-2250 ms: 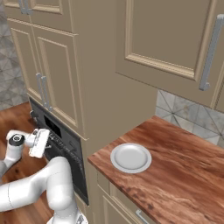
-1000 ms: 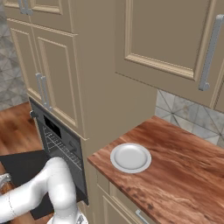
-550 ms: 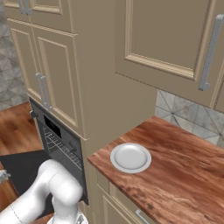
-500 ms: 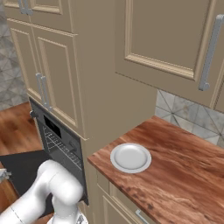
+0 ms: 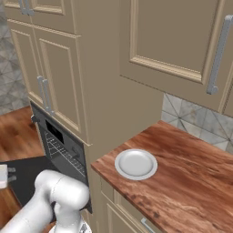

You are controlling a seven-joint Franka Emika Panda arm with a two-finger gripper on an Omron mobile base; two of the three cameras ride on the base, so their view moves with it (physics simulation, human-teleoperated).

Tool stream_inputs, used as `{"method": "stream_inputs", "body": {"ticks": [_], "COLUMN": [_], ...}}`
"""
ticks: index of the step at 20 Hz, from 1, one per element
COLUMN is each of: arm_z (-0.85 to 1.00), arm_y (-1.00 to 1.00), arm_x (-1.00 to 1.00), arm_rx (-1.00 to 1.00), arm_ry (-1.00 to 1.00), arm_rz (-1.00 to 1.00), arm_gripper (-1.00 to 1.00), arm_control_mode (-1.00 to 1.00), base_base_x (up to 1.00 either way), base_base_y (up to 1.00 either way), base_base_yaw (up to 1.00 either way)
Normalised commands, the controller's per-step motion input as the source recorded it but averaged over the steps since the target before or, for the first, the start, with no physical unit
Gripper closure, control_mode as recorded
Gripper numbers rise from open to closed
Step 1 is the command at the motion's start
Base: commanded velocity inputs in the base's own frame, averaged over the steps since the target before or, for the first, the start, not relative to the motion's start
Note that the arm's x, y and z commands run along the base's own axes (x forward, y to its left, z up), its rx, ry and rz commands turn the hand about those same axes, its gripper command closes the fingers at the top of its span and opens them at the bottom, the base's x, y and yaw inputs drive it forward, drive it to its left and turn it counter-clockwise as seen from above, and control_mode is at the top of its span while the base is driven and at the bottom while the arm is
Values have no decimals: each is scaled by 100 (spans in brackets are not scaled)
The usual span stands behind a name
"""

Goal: Take the baked cake out of the oven and place it on the plate for cooling. Then close the oven door.

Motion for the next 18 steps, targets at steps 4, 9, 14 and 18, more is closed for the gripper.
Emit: {"method": "stream_inputs", "body": {"ticks": [4,9,14,18], "arm_z": [50,41,24,2], "arm_y": [18,23,25,11], "arm_x": [0,0,5,27], "arm_rx": [12,7,2,0], "arm_ry": [-29,-23,-8,0], "arm_rz": [0,-7,-4,-12], "arm_gripper": [-100,-100,-100,-100], "arm_control_mode": [-100,-100,-100,-100], "base_base_x": [0,0,0,0], "base_base_y": [0,0,0,0], "base_base_yaw": [0,0,0,0]}}
